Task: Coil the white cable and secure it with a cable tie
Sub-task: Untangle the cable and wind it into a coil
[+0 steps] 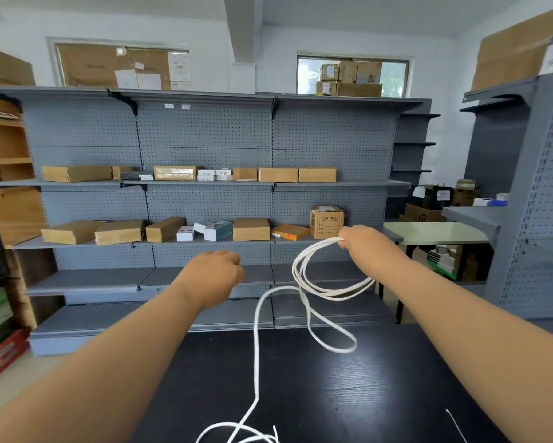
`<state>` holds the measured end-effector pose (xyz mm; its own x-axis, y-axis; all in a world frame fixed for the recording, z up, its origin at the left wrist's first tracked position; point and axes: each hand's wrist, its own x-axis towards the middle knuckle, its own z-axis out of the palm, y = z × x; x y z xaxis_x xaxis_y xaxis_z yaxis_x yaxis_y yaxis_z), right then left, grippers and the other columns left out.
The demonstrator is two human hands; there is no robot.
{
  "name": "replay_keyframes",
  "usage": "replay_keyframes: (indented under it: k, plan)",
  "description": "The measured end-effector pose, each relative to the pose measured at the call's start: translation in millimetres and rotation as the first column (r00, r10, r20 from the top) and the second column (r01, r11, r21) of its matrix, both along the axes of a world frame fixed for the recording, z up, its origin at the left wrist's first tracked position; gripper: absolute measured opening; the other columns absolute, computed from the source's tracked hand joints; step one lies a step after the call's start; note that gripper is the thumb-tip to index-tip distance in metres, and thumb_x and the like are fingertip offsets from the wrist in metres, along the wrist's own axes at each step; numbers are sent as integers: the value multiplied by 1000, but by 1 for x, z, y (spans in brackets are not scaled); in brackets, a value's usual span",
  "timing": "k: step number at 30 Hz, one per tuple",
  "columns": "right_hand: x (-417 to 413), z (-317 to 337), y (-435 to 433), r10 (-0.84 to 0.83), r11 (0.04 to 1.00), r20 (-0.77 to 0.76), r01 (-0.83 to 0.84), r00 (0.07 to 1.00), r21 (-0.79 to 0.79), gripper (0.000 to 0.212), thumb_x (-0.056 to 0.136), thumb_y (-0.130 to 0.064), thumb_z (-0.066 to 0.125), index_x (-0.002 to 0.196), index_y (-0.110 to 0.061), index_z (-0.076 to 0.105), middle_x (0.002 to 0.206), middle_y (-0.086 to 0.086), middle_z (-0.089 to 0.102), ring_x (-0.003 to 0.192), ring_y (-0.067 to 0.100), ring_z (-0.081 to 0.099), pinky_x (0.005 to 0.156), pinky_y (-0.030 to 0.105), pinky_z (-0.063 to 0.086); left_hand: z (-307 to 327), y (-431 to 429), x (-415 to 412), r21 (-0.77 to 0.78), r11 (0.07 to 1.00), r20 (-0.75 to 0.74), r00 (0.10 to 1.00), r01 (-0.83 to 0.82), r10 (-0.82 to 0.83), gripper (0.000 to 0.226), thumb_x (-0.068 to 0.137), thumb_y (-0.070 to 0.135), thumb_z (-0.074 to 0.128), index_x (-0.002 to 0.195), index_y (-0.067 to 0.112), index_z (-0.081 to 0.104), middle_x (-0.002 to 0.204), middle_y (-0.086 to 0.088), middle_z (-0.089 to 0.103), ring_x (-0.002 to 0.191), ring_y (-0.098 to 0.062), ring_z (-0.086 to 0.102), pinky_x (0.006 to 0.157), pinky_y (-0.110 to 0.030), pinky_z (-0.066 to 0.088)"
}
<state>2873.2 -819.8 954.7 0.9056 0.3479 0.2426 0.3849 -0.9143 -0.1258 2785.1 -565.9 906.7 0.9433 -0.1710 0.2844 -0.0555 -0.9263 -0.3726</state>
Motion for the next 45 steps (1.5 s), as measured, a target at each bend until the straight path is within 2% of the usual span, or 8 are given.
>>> replay_keyframes:
  k: [9, 13, 15, 21, 31, 38, 42, 45]
  plan:
    - [-9, 4, 4, 95, 995, 93, -95, 991, -10, 22, 99, -15, 38, 111, -5, 52, 106, 17, 56, 94, 29, 54, 76, 36, 40, -25, -43, 13, -621, 782, -185, 978, -45, -91, 40, 98, 36, 40, 132, 16, 47, 135, -4, 53, 123, -21, 48, 102, -34, 38]
    - [-13, 1, 0, 127, 992, 128, -129, 984, 7, 20, 98, -17, 39, 108, -6, 54, 104, 16, 55, 95, 30, 53, 80, 40, 42, -30, -56, 18, -809, 577, -243, 959, -116, -147, 36, 96, 36, 45, 124, 15, 55, 109, -2, 64, 85, -16, 63, 81, -28, 47]
    - [-14, 6, 2, 123, 992, 119, -122, 985, -14, 21, 99, -15, 38, 110, -5, 53, 106, 16, 55, 96, 30, 53, 82, 39, 42, -29, -58, 20, -814, 572, -228, 962, -105, -148, 31, 95, 32, 49, 116, 12, 61, 93, -2, 63, 71, -13, 59, 68, -24, 44]
    - [-7, 0, -12, 70, 997, 133, -74, 989, 26, 30, 99, -10, 34, 123, -4, 51, 117, 18, 52, 109, 32, 52, 76, 29, 30, -17, -19, 21, -740, 661, -47, 990, -126, 136, 19, 94, 26, 52, 104, 15, 64, 103, -8, 69, 89, -22, 62, 75, -28, 48]
    - [6, -8, -11, -17, 997, 137, 27, 990, -68, 25, 100, -12, 35, 117, -4, 51, 93, 6, 38, 83, 21, 41, 70, 31, 31, -20, 84, -5, -459, 755, 65, 830, -469, 554, 16, 90, -2, 40, 93, 9, 51, 77, -6, 54, 72, -28, 56, 63, -36, 45]
    - [5, -10, 24, 82, 996, 120, -79, 989, -29, 14, 98, -10, 38, 102, -7, 51, 90, 9, 45, 81, 22, 44, 70, 35, 36, -13, 49, 5, -576, 741, 12, 903, -345, 430, 22, 96, 10, 35, 101, 3, 55, 102, -18, 62, 84, -30, 53, 71, -36, 44]
    - [-5, -11, 43, 192, 981, 123, -194, 974, 0, 16, 98, -8, 36, 96, -14, 50, 93, 6, 45, 84, 20, 40, 72, 33, 36, -3, -5, 12, -793, 605, 56, 980, -74, 193, 37, 100, 34, 32, 101, 7, 58, 98, -14, 63, 92, -30, 56, 75, -33, 40]
    - [-15, -11, 47, 263, 965, 169, -263, 950, -22, 19, 97, -7, 36, 81, -18, 37, 83, 3, 37, 83, 23, 42, 65, 33, 32, -3, -32, 14, -953, 301, 31, 999, 23, 22, 53, 98, 48, 25, 128, 15, 54, 128, -3, 58, 121, -22, 50, 100, -34, 35]
